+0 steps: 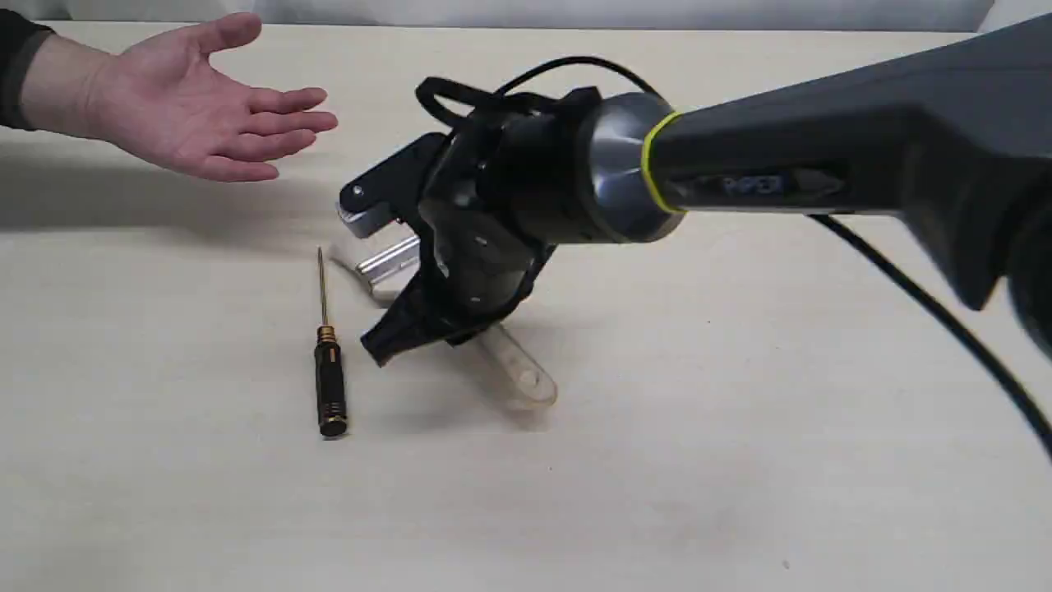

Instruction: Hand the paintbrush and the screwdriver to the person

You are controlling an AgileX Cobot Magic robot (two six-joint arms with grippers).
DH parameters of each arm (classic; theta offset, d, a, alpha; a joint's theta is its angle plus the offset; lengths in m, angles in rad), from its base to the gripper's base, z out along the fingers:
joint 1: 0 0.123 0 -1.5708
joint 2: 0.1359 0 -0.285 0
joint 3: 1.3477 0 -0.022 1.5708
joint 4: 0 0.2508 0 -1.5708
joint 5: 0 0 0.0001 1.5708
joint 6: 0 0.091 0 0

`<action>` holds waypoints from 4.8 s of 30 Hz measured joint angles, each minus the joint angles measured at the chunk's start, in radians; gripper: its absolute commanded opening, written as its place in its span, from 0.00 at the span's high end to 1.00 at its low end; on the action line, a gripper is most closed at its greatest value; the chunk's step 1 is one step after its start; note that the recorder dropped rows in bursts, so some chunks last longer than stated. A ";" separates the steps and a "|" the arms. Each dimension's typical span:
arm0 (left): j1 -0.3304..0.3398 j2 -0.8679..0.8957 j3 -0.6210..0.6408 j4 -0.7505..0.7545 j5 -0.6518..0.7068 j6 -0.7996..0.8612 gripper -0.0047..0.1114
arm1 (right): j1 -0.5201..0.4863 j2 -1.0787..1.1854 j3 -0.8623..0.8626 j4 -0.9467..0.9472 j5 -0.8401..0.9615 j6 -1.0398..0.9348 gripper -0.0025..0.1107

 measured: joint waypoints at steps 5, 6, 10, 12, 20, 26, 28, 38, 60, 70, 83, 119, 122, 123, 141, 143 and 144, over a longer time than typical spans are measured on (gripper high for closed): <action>0.000 0.000 0.000 0.000 0.000 0.000 0.96 | 0.000 -0.181 0.002 0.000 0.000 -0.001 0.94; 0.000 0.000 0.000 0.000 0.000 0.000 0.96 | 0.000 -0.210 0.002 0.000 0.000 -0.001 0.94; 0.000 0.000 0.000 0.000 0.000 0.000 0.96 | 0.000 -0.328 0.002 0.000 -0.042 -0.003 0.94; 0.000 0.000 0.000 0.000 0.000 0.000 0.96 | 0.000 -0.358 0.002 0.000 -0.102 -0.007 0.94; 0.000 0.000 0.000 0.000 0.000 0.000 0.96 | 0.000 -0.299 0.000 0.017 -0.445 -0.009 0.92; 0.000 0.000 0.000 0.000 0.000 0.000 0.96 | 0.000 -0.131 0.000 0.022 -0.597 -0.011 0.80; 0.000 0.000 0.000 0.000 0.000 0.000 0.96 | 0.000 -0.086 0.000 0.022 -0.635 -0.011 0.76; 0.000 0.000 0.000 0.000 0.000 0.000 0.96 | 0.007 -0.085 0.000 0.022 -0.568 -0.011 0.52; 0.000 0.000 0.000 0.000 0.000 0.000 0.96 | 0.123 -0.332 -0.146 0.109 0.170 -0.011 0.52; 0.000 0.000 0.000 0.000 0.000 0.000 0.96 | 0.124 -0.068 -0.157 0.154 0.079 -0.040 0.52; 0.000 0.000 0.000 0.000 0.000 0.000 0.96 | 0.126 0.205 -0.242 0.275 0.048 -0.134 0.58; 0.000 0.000 0.000 0.000 0.000 0.000 0.96 | 0.183 0.138 -0.568 -0.017 0.012 -0.147 0.88; 0.000 0.000 0.000 0.000 0.000 0.000 0.96 | 0.175 0.169 -0.568 -0.020 -0.009 -0.123 0.73; 0.000 0.000 0.000 0.000 0.000 0.000 0.96 | 0.170 0.181 -0.568 -0.020 -0.015 -0.113 0.66; 0.000 0.000 0.000 0.000 0.000 0.000 0.96 | 0.146 -0.010 -0.550 -0.189 0.413 -0.085 0.94; 0.000 0.000 0.000 0.000 0.000 0.000 0.96 | 0.146 -0.077 -0.495 -0.200 0.400 -0.085 0.94; 0.000 0.000 0.000 0.000 0.000 0.000 0.96 | 0.146 -0.107 -0.464 -0.201 0.383 -0.083 0.94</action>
